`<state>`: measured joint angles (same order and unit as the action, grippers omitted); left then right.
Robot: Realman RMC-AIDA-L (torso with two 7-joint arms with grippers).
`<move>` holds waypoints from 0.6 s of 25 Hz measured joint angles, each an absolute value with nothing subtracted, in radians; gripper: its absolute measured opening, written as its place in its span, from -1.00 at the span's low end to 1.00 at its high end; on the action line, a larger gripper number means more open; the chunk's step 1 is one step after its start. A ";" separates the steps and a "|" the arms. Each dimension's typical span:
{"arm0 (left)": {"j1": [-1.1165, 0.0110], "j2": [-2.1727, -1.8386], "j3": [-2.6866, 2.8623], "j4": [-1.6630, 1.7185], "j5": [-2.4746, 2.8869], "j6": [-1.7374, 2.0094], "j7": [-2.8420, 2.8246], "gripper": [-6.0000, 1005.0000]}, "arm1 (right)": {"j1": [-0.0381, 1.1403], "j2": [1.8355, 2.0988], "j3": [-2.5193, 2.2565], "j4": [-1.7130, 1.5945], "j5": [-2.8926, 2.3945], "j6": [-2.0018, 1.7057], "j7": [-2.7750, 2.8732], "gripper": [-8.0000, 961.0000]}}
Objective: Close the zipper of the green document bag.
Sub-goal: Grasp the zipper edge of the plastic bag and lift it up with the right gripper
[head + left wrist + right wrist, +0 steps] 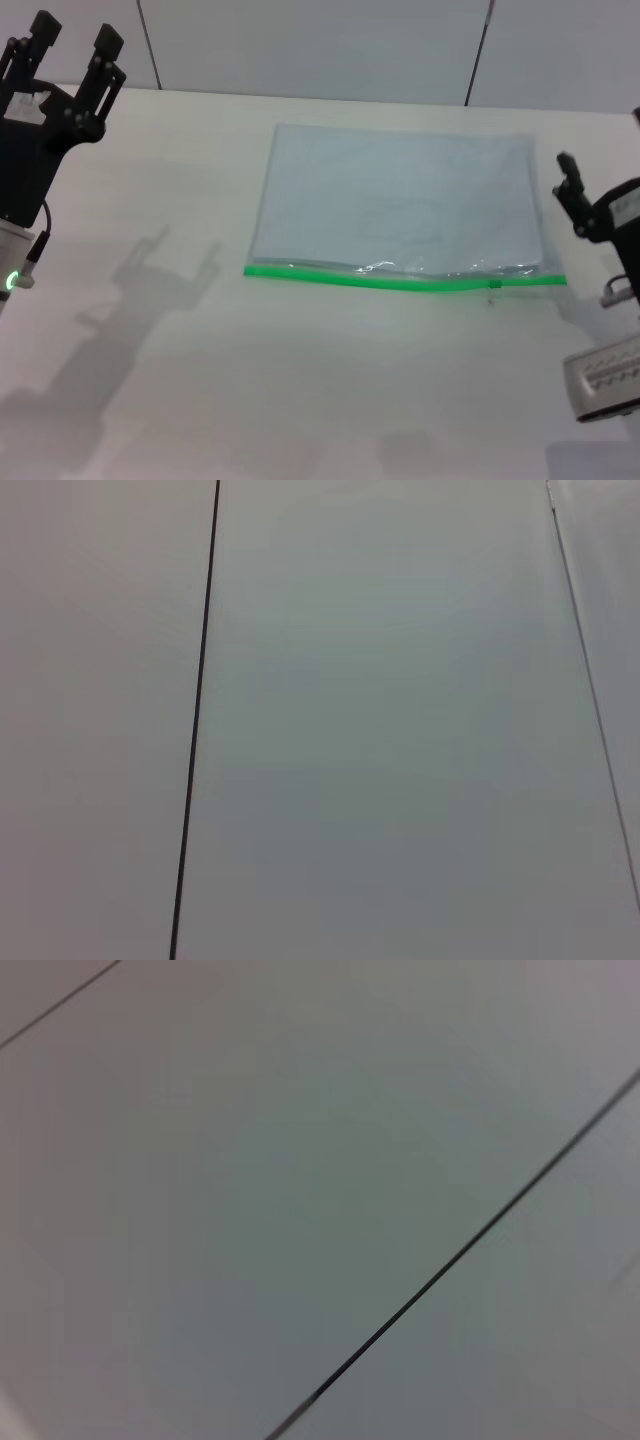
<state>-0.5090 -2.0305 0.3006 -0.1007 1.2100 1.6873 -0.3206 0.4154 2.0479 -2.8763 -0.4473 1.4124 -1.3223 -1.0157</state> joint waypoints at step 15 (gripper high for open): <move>-0.502 -2.029 0.301 -0.096 1.204 1.676 -0.320 0.38 | 0.406 2.048 -2.874 -0.407 1.531 -1.094 -1.286 0.66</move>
<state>-0.5021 -2.0294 0.3006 -0.0963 1.2037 1.6765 -0.3198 0.4060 2.0479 -2.8739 -0.4071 1.5306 -1.0935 -1.2864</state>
